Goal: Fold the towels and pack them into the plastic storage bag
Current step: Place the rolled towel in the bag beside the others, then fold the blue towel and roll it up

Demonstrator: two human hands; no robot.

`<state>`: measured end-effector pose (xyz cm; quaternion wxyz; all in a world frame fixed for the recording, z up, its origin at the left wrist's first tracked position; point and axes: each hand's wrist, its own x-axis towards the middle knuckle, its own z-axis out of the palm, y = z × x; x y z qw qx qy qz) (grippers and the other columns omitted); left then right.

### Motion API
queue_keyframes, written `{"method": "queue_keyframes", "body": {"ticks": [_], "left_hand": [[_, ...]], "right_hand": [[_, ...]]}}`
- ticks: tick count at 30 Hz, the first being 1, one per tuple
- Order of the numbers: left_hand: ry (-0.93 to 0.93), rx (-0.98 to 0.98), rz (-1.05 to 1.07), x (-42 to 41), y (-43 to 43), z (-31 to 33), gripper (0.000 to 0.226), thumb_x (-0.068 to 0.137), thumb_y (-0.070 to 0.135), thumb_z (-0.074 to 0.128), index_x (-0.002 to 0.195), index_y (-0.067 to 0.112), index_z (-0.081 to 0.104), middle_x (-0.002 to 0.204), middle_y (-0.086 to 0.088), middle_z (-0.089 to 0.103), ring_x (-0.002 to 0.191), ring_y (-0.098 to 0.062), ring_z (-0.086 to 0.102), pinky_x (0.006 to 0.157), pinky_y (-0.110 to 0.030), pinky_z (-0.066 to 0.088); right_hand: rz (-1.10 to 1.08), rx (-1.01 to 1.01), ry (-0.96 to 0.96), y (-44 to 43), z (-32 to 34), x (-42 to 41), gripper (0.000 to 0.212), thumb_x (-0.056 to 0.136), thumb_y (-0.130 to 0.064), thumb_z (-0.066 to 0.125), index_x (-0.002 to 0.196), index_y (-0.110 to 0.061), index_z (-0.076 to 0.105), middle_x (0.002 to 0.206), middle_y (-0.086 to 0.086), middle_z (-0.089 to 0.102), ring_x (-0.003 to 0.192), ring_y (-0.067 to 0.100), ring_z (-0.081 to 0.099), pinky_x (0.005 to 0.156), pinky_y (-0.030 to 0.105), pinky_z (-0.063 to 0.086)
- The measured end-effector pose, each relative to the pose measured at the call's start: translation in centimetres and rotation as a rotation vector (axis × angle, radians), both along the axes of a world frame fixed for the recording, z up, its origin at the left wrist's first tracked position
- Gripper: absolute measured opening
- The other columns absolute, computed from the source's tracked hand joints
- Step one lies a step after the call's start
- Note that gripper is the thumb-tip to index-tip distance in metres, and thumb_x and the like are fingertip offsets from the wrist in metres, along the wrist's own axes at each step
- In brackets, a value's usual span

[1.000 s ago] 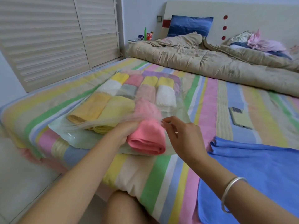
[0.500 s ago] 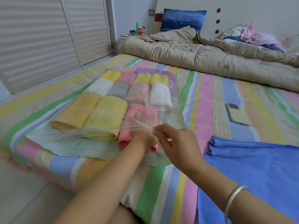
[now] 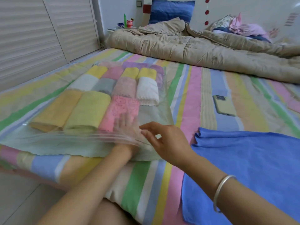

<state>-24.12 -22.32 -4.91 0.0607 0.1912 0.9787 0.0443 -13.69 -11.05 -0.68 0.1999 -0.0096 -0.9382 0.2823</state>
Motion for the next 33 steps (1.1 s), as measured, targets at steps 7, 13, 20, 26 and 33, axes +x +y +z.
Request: {"method": "queue_keyframes", "body": {"ticks": [7, 13, 20, 26, 33], "left_hand": [[0.068, 0.022, -0.366, 13.3, 0.5, 1.2, 0.044, 0.096, 0.035, 0.031, 0.128, 0.013, 0.052, 0.131, -0.007, 0.053, 0.122, -0.026, 0.048, 0.095, -0.035, 0.041], [0.234, 0.47, -0.48, 14.0, 7.1, 1.7, 0.01, 0.082, 0.029, 0.057, 0.076, 0.024, 0.064, 0.074, 0.005, 0.064, 0.067, -0.019, 0.063, 0.052, -0.029, 0.04], [0.09, 0.279, -0.686, 12.6, 13.1, -4.1, 0.05, 0.09, 0.039, 0.038, 0.129, 0.016, 0.059, 0.145, -0.013, 0.047, 0.136, -0.028, 0.042, 0.113, -0.04, 0.034], [0.205, 0.307, -0.639, 13.0, 13.2, -6.4, 0.051, 0.094, 0.039, 0.037, 0.141, 0.022, 0.05, 0.156, -0.013, 0.03, 0.147, -0.027, 0.02, 0.114, -0.046, 0.014], [0.284, 0.27, -0.645, 13.0, 13.2, -6.3, 0.055, 0.092, 0.037, 0.035, 0.143, 0.019, 0.047, 0.153, -0.003, 0.038, 0.145, -0.023, 0.027, 0.119, -0.046, -0.004]], "right_hand": [[-0.534, 0.274, -0.306, 15.6, -2.7, -0.4, 0.024, 0.096, -0.031, 0.049, 0.112, -0.027, 0.067, 0.114, 0.003, 0.064, 0.103, 0.028, 0.06, 0.079, 0.036, 0.046], [-0.481, 0.275, -0.642, 22.1, -3.7, 0.7, 0.018, 0.089, -0.032, 0.056, 0.107, -0.029, 0.061, 0.115, 0.001, 0.061, 0.101, 0.024, 0.059, 0.083, 0.036, 0.048], [-0.324, 0.301, -0.694, 22.7, -3.0, 0.0, 0.009, 0.088, -0.031, 0.063, 0.093, -0.024, 0.061, 0.105, 0.002, 0.067, 0.099, 0.026, 0.06, 0.083, 0.036, 0.05], [-0.285, 0.282, -0.704, 23.2, -3.5, -0.8, 0.015, 0.085, -0.022, 0.061, 0.09, -0.012, 0.071, 0.095, 0.008, 0.07, 0.091, 0.029, 0.063, 0.081, 0.04, 0.054], [-0.565, 0.123, -0.251, 24.9, -3.2, -6.2, 0.021, 0.085, -0.009, 0.051, 0.099, -0.012, 0.067, 0.107, 0.013, 0.066, 0.101, 0.036, 0.059, 0.075, 0.033, 0.043]]}}
